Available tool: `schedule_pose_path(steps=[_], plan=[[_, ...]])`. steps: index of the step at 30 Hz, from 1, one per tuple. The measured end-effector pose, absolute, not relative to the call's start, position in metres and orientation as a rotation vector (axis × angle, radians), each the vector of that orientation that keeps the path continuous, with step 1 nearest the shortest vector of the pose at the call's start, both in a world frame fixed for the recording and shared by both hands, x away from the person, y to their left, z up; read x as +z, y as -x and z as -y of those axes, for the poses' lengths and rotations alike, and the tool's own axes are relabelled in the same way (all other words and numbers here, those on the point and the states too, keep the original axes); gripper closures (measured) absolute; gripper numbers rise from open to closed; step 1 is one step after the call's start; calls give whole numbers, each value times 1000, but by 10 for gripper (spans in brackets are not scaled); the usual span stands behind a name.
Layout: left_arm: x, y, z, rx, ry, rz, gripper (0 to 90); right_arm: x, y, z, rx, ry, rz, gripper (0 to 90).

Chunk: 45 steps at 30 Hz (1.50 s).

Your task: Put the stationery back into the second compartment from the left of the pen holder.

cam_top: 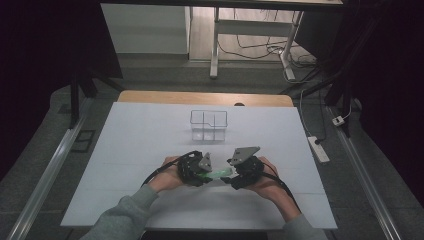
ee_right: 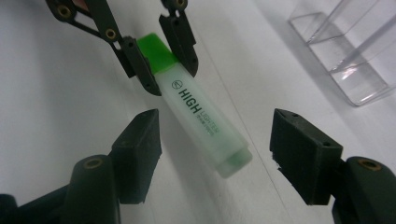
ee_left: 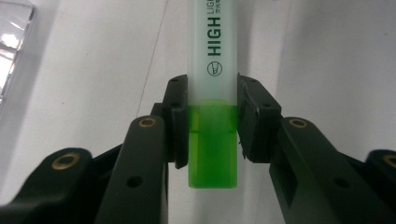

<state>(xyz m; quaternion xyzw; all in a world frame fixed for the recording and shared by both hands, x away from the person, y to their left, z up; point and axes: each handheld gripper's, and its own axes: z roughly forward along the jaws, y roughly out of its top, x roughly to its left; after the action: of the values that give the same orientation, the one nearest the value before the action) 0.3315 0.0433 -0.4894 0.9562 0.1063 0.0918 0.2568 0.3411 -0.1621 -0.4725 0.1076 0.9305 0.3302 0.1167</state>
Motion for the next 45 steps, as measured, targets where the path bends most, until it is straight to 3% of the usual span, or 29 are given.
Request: schedule_pose_path(steps=[21, 24, 30, 35, 45], plan=[[-486, -323, -39, 180, -2590, -207, 650, -492, -329, 144, 676, 9, -2833, 626], [-483, -325, -45, 195, -2545, -249, 616, -492, -328, 144, 704, 24, -2833, 656], [-479, -332, -61, 182, -2423, -406, 429, -488, -333, 153, 786, -60, -2796, 658], [-479, -335, -70, 192, -2354, -503, 348, -484, -336, 159, 844, -126, -2752, 658], [-474, -341, -94, 171, -2191, -665, 303, -477, -340, 173, 981, -254, -2670, 658]])
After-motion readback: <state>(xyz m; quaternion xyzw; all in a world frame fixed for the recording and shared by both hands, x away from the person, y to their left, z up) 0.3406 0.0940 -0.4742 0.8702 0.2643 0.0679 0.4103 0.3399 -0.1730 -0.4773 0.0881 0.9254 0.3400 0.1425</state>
